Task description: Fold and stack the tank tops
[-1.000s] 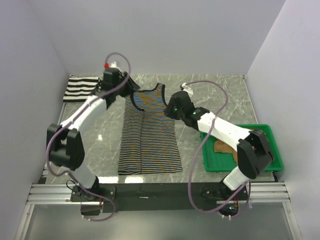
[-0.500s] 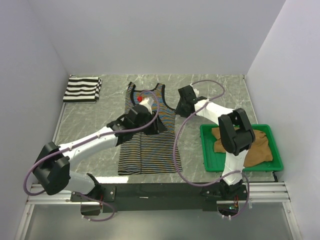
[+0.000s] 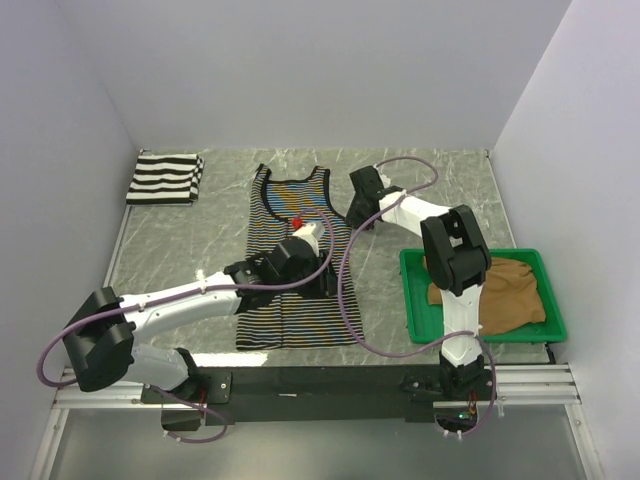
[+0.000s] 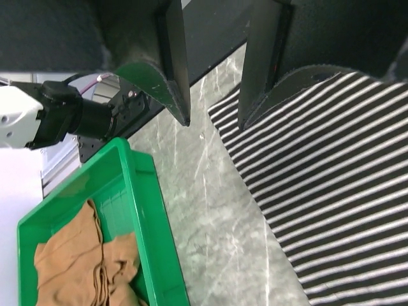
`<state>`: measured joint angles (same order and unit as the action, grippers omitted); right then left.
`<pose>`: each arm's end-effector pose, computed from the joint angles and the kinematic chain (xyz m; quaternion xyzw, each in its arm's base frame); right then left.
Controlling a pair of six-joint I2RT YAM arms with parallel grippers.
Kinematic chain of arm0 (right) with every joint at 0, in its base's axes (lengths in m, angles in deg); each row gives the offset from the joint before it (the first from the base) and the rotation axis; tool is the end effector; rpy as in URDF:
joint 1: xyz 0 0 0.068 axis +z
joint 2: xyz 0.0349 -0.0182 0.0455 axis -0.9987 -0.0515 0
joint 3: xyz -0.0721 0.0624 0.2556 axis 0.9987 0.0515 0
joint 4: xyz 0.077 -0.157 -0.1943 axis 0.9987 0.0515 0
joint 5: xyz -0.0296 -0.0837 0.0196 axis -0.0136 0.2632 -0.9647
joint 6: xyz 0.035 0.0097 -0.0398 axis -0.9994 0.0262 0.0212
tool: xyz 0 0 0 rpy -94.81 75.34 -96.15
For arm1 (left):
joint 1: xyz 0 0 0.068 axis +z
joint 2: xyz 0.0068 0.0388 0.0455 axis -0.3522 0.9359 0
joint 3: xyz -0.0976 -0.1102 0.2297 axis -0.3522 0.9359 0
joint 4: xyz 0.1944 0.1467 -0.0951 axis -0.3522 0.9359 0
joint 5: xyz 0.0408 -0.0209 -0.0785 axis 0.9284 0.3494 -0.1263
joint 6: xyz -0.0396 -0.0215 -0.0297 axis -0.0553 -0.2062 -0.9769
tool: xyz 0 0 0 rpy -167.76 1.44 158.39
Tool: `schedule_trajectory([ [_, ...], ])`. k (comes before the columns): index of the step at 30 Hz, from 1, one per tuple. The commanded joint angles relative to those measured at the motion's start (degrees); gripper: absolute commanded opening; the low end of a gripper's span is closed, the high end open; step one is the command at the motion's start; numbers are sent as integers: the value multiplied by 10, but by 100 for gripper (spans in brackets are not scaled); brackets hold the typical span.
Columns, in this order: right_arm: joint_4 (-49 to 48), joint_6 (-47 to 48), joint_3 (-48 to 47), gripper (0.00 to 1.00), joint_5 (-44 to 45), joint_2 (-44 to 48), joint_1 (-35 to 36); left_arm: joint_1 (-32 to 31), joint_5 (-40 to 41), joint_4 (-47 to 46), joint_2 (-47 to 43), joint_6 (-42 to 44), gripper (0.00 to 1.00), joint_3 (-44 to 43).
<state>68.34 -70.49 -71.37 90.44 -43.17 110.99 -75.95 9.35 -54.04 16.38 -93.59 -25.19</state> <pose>0.4055 0.1767 0.1598 0.1515 0.9419 0.1231 0.2735 0.1680 -0.2434 0.2504 0.0393 0.8837 -0.3751 0.2770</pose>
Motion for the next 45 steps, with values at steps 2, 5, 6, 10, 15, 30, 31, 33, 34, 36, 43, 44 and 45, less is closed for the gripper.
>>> schedule_trajectory([
  [2, 10, -6, -32, 29, 14, -18, -9, -33, 26, -6, -10, -16, 41, 7],
  [5, -14, -16, -8, 14, 13, -8, -12, -55, 27, -14, 5, -26, 41, 15],
  [6, -20, -17, 7, 9, 15, -3, -12, -67, 33, -16, 11, -28, 41, 15],
  [10, -58, -36, 72, 0, 17, 46, -16, -101, 56, -15, 55, -37, 41, 5],
  [15, -118, -71, 176, 0, 0, 106, -22, -137, 84, -15, 84, -60, 45, -1],
  [30, -180, -106, 268, 0, -35, 166, -39, -242, 166, 85, 156, -108, 42, -55],
  [31, -179, -105, 268, 0, -37, 164, -40, -246, 173, 94, 163, -111, 43, -62],
  [33, -175, -102, 263, 0, -37, 166, -42, -259, 189, 117, 170, -115, 44, -71],
  [34, -174, -101, 262, 0, -37, 167, -42, -261, 190, 120, 176, -114, 45, -77],
  [36, -172, -99, 260, 0, -37, 167, -44, -267, 190, 122, 181, -112, 45, -82],
  [43, -168, -93, 258, 0, -38, 178, -50, -278, 215, 145, 212, -111, 43, -108],
  [44, -169, -93, 258, 0, -38, 179, -51, -280, 215, 144, 215, -110, 41, -109],
  [45, -169, -92, 259, 0, -40, 181, -53, -281, 216, 145, 219, -108, 39, -112],
])
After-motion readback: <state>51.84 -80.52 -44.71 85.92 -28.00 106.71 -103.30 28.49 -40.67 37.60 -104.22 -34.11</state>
